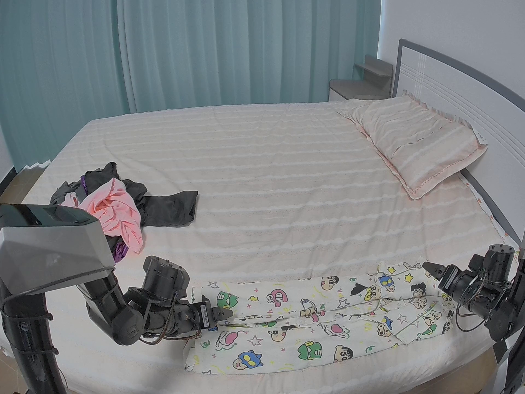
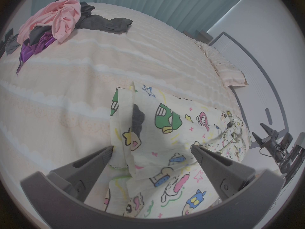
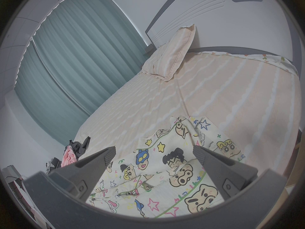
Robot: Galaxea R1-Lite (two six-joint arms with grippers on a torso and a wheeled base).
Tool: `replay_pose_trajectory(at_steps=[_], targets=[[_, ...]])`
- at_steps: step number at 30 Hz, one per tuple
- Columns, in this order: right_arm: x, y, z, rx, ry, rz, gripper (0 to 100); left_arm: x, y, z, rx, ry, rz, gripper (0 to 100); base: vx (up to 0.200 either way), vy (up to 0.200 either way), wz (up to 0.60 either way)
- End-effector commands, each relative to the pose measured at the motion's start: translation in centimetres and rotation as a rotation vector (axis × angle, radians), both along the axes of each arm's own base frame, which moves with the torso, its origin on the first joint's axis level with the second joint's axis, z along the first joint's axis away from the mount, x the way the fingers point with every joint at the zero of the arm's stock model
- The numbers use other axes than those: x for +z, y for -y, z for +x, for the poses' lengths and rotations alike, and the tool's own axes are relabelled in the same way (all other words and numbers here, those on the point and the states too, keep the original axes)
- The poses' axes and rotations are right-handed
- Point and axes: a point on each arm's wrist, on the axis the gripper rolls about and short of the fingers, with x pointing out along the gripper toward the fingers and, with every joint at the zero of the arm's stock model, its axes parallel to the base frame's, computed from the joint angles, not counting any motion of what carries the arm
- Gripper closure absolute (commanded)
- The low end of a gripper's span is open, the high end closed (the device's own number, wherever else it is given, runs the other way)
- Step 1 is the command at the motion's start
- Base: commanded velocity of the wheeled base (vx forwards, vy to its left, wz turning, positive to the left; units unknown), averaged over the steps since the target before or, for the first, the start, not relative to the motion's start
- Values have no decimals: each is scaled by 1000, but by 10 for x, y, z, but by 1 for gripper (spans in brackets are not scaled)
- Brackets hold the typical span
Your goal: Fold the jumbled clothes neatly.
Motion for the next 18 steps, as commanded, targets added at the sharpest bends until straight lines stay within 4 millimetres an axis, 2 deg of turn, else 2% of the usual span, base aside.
replay_pose_trajectory(at_steps=[1,18], targets=[[-2,-2,-4,7,-19,2,0,-10,2,3,-6,-16,29,0,0,0,0],[-3,-5,-4,6,-25,27,0,-13,5,-3,-38,-25,111,0,0,0,0]])
